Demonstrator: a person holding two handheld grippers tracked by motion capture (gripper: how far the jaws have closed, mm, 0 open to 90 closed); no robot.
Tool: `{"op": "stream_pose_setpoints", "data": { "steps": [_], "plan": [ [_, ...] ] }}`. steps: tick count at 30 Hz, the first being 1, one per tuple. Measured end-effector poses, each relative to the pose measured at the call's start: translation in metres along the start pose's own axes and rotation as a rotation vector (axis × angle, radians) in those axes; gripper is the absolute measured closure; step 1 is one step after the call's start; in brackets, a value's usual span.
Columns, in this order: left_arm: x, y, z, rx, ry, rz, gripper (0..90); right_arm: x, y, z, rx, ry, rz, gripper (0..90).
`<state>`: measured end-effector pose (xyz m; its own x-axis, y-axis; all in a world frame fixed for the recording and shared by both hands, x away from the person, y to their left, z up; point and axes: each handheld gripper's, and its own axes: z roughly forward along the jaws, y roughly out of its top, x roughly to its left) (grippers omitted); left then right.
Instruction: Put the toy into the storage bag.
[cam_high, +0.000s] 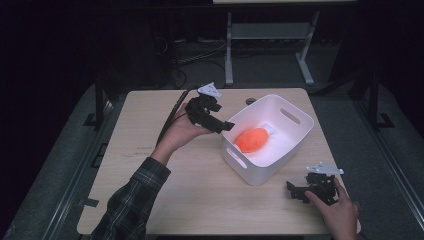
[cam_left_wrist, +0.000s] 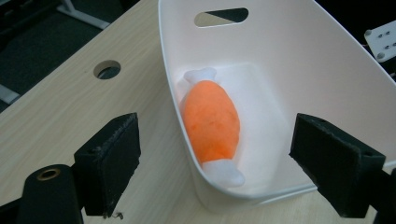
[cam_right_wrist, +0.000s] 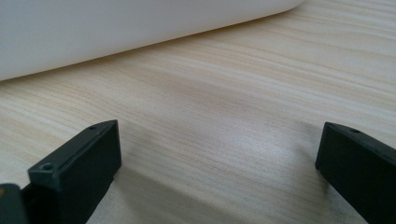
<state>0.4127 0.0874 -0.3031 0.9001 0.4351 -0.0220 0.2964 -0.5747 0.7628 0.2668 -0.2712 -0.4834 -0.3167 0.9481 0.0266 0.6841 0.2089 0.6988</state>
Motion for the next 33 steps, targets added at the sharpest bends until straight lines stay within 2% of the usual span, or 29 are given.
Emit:
{"op": "stream_pose_setpoints", "data": {
  "steps": [10,22,33],
  "plan": [
    [-0.001,-0.021,-0.015,-0.007,0.018,-0.017,15.3,0.0,0.0,0.0,0.0,0.0,0.0,0.0],
    [-0.004,-0.064,-0.035,-0.019,0.05,-0.042,15.4,0.0,0.0,0.0,0.0,0.0,0.0,0.0],
    [-0.007,-0.11,-0.048,-0.02,0.068,-0.096,15.4,0.0,0.0,0.0,0.001,0.0,0.004,0.0]
  ]
}}
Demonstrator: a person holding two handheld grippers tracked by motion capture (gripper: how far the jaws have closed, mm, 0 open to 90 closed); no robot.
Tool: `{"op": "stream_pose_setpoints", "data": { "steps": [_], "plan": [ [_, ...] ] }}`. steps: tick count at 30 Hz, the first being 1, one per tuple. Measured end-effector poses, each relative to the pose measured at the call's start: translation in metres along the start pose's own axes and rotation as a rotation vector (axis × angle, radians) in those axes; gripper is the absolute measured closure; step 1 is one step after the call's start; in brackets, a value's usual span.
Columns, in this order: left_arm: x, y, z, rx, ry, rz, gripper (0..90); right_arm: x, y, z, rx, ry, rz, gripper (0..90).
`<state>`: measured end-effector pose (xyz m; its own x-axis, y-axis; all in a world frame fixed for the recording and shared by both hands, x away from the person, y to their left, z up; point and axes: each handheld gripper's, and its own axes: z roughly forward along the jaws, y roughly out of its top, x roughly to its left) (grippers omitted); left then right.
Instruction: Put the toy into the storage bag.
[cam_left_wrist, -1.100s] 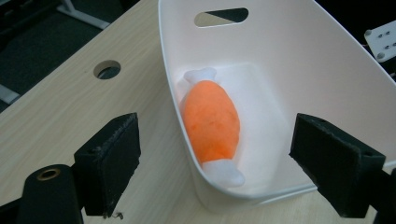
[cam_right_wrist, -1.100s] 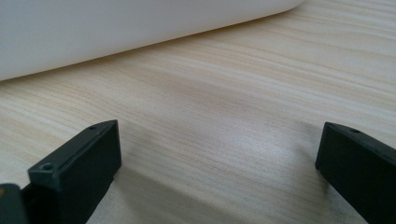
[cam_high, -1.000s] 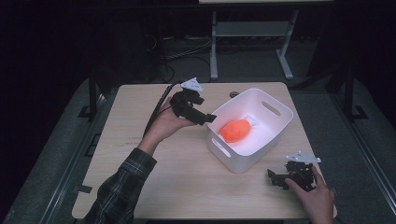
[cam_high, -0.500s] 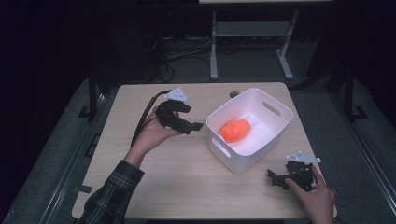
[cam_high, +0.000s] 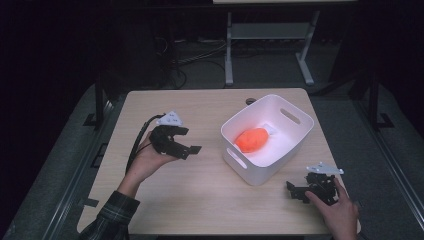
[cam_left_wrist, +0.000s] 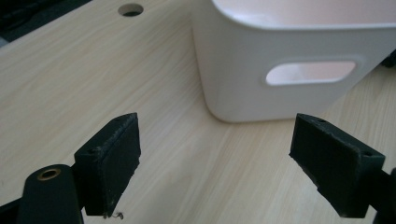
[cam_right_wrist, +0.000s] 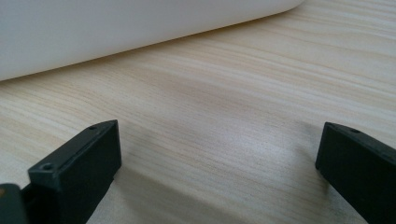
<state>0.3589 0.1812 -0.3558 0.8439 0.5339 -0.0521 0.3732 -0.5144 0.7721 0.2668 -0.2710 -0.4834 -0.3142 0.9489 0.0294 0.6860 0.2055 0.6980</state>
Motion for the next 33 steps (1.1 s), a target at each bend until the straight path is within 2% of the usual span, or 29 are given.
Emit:
{"op": "stream_pose_setpoints", "data": {
  "steps": [2,3,12,23,27,31,33],
  "plan": [
    [0.0,-0.004,-0.002,0.002,0.002,-0.003,15.4,0.0,0.0,0.0,-0.002,-0.001,-0.004,0.0],
    [0.0,-0.013,-0.005,0.0,0.016,-0.014,15.4,0.0,0.0,0.0,-0.002,0.0,-0.004,0.0],
    [0.0,-0.054,-0.018,0.008,0.076,-0.037,15.4,0.0,0.0,0.0,-0.001,0.0,-0.002,0.0],
    [-0.008,-0.098,-0.021,0.037,0.126,-0.037,15.4,0.0,0.0,0.0,-0.001,0.0,-0.002,0.0],
    [-0.01,-0.111,-0.023,0.039,0.142,-0.052,15.4,0.0,0.0,0.0,-0.001,0.0,-0.002,0.0],
    [-0.013,-0.126,-0.021,0.077,0.16,-0.057,15.5,0.0,0.0,0.0,-0.001,0.0,-0.002,0.0],
    [-0.015,-0.134,-0.02,0.11,0.177,-0.053,15.5,0.0,0.0,0.0,-0.001,0.0,-0.002,0.0]
  ]
}}
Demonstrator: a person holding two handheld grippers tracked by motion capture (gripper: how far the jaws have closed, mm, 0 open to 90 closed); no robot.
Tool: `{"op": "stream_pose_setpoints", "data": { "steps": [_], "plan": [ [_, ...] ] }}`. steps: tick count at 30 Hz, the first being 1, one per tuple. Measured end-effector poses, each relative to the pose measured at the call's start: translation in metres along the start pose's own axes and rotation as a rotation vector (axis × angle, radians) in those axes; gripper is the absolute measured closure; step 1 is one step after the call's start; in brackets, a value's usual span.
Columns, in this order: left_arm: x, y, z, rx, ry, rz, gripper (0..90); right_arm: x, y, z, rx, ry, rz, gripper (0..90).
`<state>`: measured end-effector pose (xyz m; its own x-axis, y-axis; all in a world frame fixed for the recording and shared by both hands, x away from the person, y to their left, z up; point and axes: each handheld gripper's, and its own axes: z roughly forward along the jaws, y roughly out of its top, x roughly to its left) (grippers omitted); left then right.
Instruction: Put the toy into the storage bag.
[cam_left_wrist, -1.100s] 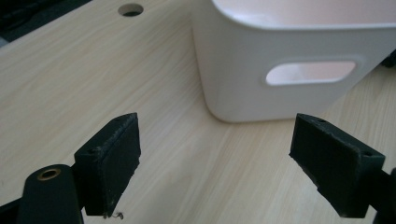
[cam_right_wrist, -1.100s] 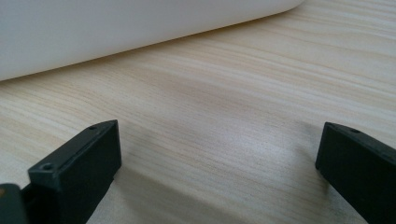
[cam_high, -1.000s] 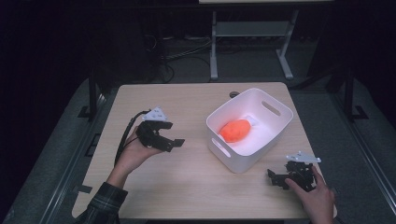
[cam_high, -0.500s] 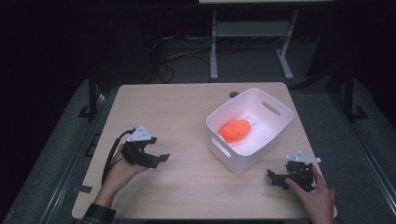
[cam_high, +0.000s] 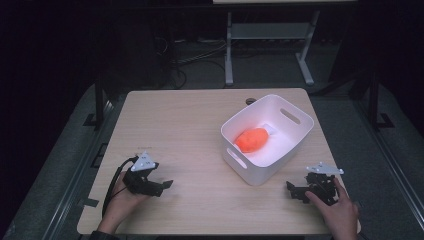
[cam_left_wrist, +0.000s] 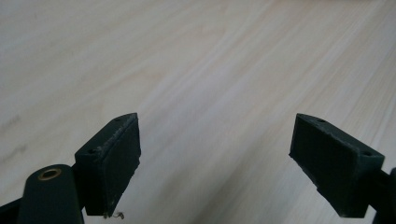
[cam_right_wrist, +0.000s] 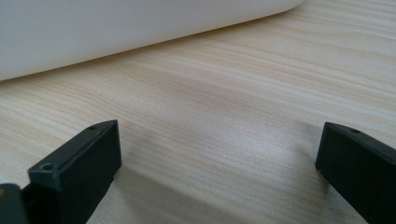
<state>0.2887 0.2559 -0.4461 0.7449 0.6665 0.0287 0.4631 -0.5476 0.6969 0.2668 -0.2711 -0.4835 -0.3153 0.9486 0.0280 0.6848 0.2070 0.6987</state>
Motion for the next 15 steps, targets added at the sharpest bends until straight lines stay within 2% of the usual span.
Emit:
{"op": "stream_pose_setpoints", "data": {
  "steps": [2,7,12,15],
  "plan": [
    [0.0,-0.008,0.002,0.03,0.012,0.001,15.5,0.0,0.0,0.0,0.0,0.0,0.0,0.0],
    [0.0,-0.022,0.004,0.068,0.026,0.0,15.5,0.0,0.0,0.0,0.0,0.0,0.0,0.0],
    [0.002,-0.03,0.002,0.039,0.01,-0.04,15.3,0.0,0.0,0.0,0.0,0.0,0.0,0.0],
    [0.002,-0.032,0.002,0.019,0.005,-0.035,13.6,0.0,0.0,0.0,0.0,0.0,0.0,0.0]
  ]
}}
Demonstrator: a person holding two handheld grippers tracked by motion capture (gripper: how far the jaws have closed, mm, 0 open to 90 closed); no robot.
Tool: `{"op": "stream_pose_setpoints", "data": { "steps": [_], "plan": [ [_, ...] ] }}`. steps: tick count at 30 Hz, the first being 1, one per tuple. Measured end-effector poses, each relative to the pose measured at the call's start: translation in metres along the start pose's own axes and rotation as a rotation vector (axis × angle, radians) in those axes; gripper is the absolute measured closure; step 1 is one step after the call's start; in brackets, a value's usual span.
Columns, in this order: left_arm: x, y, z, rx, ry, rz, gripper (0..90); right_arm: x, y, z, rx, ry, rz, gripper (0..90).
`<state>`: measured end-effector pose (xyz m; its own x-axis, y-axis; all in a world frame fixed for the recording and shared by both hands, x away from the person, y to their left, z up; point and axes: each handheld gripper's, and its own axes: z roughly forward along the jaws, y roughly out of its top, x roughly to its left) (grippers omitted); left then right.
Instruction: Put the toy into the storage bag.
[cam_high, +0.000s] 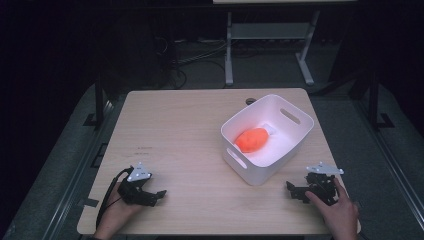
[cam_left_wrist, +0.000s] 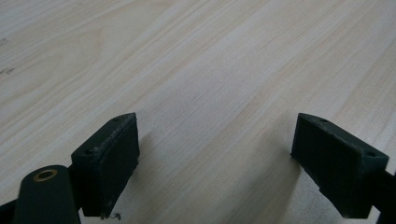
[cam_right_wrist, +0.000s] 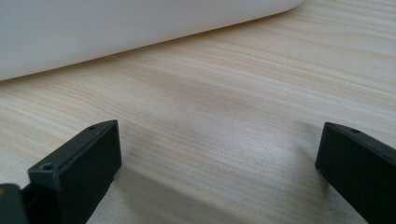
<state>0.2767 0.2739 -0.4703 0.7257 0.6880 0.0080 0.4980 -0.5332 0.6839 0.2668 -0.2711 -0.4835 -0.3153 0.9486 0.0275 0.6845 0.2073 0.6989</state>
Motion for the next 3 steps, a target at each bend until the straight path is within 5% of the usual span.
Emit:
{"op": "stream_pose_setpoints", "data": {
  "steps": [3],
  "plan": [
    [0.0002,-0.0028,0.0008,-0.029,-0.007,0.003,12.9,0.0,0.0,0.0,0.0,0.0,0.0,0.0]
  ]
}}
